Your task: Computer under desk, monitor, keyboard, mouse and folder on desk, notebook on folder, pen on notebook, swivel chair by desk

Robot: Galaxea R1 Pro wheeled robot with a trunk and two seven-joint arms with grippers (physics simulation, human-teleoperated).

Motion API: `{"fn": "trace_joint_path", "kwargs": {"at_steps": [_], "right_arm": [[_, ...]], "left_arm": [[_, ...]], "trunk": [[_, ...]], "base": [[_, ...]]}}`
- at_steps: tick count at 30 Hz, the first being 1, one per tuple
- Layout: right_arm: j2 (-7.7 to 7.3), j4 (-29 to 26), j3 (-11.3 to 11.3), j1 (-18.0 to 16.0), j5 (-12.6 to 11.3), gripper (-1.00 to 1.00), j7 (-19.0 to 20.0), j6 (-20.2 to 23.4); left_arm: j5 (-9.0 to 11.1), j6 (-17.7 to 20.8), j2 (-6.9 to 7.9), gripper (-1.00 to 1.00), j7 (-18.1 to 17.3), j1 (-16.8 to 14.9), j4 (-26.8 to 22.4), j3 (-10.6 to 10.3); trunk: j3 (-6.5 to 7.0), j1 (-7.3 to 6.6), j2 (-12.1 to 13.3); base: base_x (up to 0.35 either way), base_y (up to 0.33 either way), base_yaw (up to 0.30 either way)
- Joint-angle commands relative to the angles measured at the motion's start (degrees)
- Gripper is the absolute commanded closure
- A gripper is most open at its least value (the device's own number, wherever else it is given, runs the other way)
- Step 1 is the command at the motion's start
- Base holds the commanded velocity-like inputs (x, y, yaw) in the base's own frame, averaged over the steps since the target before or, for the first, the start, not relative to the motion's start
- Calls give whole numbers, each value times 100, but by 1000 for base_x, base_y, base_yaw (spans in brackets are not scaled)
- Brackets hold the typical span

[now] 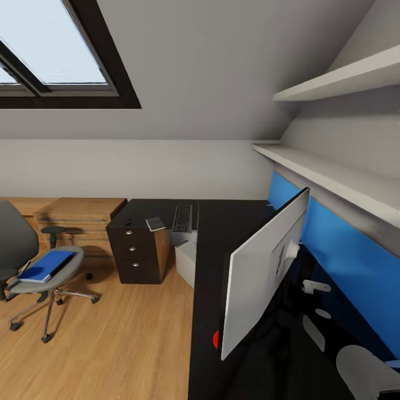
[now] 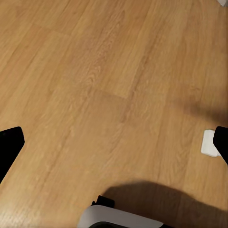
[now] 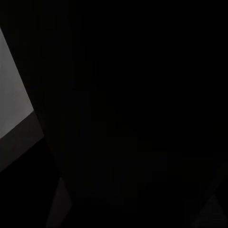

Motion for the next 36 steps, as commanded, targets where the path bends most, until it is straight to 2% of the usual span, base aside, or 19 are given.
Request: {"fn": "trace_joint_path", "kwargs": {"at_steps": [1, 36], "right_arm": [[-5, -8, 46, -9, -16, 100, -32, -20], [-5, -8, 46, -9, -16, 100, -32, -20]], "left_arm": [[27, -13, 0, -100, -52, -5, 6, 33], [30, -15, 0, -100, -52, -5, 5, 36]], "trunk": [[-9, 2, -10], [-9, 2, -10]], "base": [[0, -16, 0], [0, -81, 0]]}}
